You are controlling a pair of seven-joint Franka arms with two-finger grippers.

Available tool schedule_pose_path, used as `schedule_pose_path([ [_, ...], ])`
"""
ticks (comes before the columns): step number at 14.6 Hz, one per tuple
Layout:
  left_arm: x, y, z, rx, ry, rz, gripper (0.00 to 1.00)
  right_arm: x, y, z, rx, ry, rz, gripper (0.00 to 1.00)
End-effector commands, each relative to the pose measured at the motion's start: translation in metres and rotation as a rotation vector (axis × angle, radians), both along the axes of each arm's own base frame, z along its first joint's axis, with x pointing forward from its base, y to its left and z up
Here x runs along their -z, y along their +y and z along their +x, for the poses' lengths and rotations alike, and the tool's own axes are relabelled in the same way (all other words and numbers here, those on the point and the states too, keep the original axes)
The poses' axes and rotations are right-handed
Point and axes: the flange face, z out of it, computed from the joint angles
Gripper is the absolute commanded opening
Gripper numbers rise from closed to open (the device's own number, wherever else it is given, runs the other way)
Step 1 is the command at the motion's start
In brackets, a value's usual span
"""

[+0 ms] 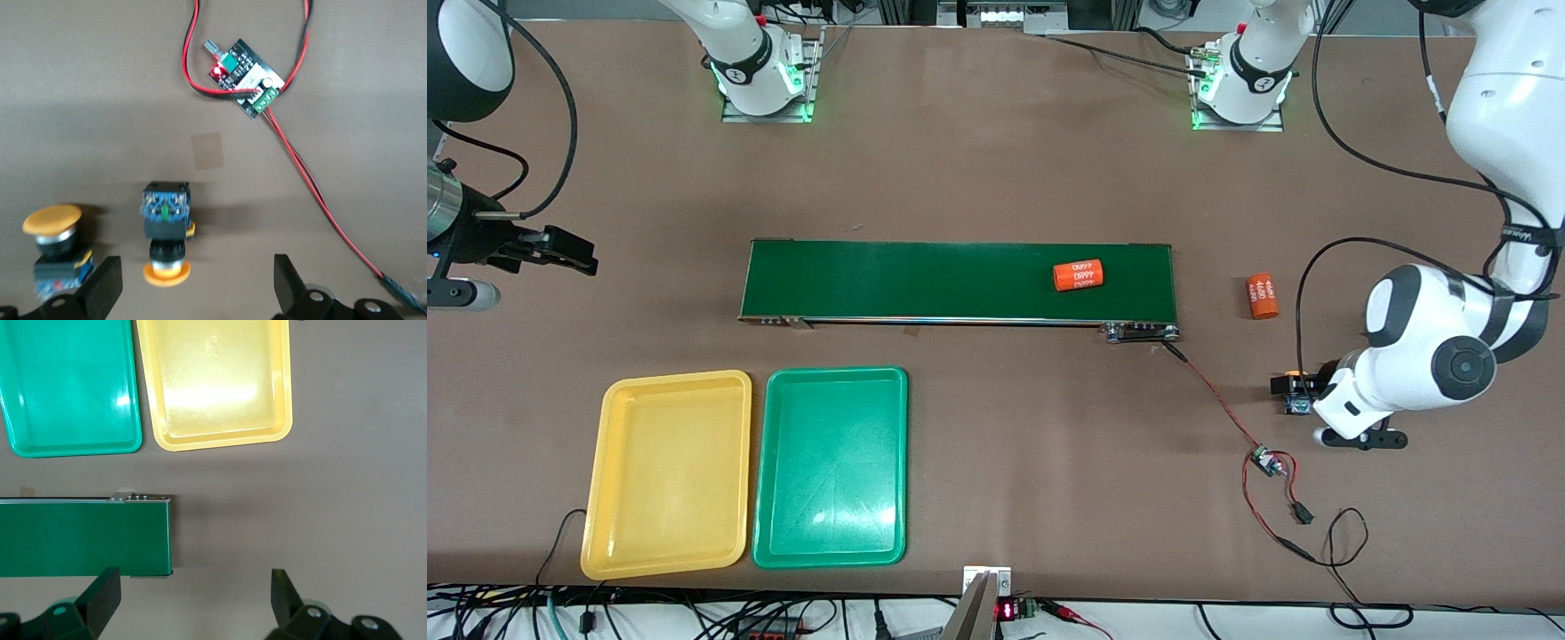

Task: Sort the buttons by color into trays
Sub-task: 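Move the left gripper to a yellow-capped button and grasp it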

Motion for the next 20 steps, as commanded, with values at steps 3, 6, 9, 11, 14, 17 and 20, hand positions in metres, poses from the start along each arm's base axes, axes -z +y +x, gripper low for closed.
schedule_pose_path([
  [3, 0.045, 0.017, 0.009, 0.084, -0.075, 0.088, 1.0, -0.002, 0.008, -0.003, -0.018, 0.0, -0.005, 1.0],
  [6, 0.078, 0.029, 0.002, 0.066, -0.066, 0.065, 0.89, -0.004, 0.011, -0.004, -0.017, -0.006, -0.007, 1.0],
  [9, 0.072, 0.023, -0.001, 0.024, -0.046, 0.072, 0.43, -0.005, 0.012, -0.003, -0.016, -0.02, -0.007, 1.0],
  [11, 0.063, 0.014, -0.004, 0.026, 0.007, 0.078, 0.17, -0.005, 0.016, -0.001, -0.023, -0.036, -0.007, 1.0],
  [14, 0.04, 0.0, -0.002, 0.038, 0.015, 0.07, 0.09, -0.006, 0.015, -0.006, -0.031, -0.025, -0.011, 1.0],
  [17, -0.015, -0.045, -0.01, 0.017, 0.069, 0.044, 0.11, -0.004, 0.014, -0.01, -0.032, -0.023, -0.009, 1.0],
  [20, -0.061, -0.13, -0.043, -0.067, 0.187, 0.065, 0.15, -0.004, 0.015, -0.01, -0.033, -0.021, -0.007, 1.0],
])
